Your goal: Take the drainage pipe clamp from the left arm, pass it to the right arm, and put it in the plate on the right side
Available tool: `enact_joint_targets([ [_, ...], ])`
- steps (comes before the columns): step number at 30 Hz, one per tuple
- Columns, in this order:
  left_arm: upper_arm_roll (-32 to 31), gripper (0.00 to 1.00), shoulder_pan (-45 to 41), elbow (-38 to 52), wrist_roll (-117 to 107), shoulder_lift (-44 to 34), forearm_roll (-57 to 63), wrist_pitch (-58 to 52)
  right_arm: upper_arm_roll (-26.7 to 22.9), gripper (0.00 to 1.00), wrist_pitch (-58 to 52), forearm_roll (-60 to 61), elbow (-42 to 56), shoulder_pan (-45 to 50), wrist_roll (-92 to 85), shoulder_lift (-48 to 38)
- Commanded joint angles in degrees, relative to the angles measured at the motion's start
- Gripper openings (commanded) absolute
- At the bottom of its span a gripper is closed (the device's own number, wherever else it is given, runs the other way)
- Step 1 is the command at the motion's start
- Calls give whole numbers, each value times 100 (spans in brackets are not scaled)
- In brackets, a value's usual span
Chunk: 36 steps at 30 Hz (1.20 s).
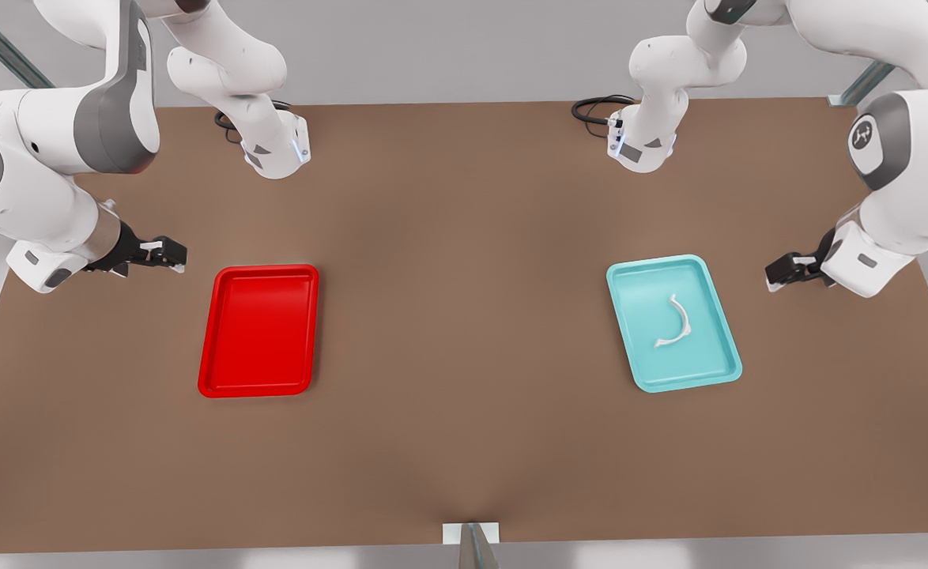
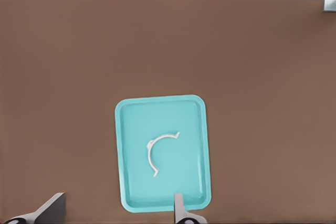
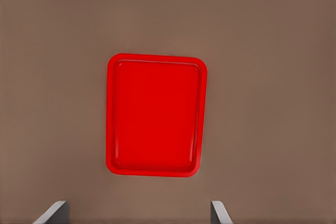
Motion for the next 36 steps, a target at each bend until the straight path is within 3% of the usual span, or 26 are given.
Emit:
enact_joint_targets([
  [1, -10, 100, 14, -128, 915, -18, 6, -2, 0, 100, -11, -6, 5, -4, -36, -6],
  [5, -1, 100, 102, -2175, -2212, -370, -3, 1948, 0, 100, -11, -6, -4, -4, -36, -6],
  [9, 16, 100, 111, -3239, -4981, -387, -12, 3513, 0, 100, 6, -6, -4, -21, -27, 55],
  [15, 25, 100, 58, -5507, -6292, -598, 5, 6027, 26, 100, 226, -33, -4, 14, -1, 222],
  [18, 25, 100, 58, -5902, -6283, -563, 207, 6062, 53, 100, 217, -24, -4, 5, -1, 214],
  [20, 25, 100, 84, -6394, -6292, -484, 243, 6676, 53, 100, 217, -15, -4, 5, -1, 214],
  [30, 34, 100, 102, -6500, -6239, 333, 269, 7038, 53, 100, 191, -6, -4, 5, -27, 214],
  [36, 87, 93, 111, -6500, -6221, 588, 287, 7126, 44, 100, 173, -6, -4, -4, -36, 214],
])
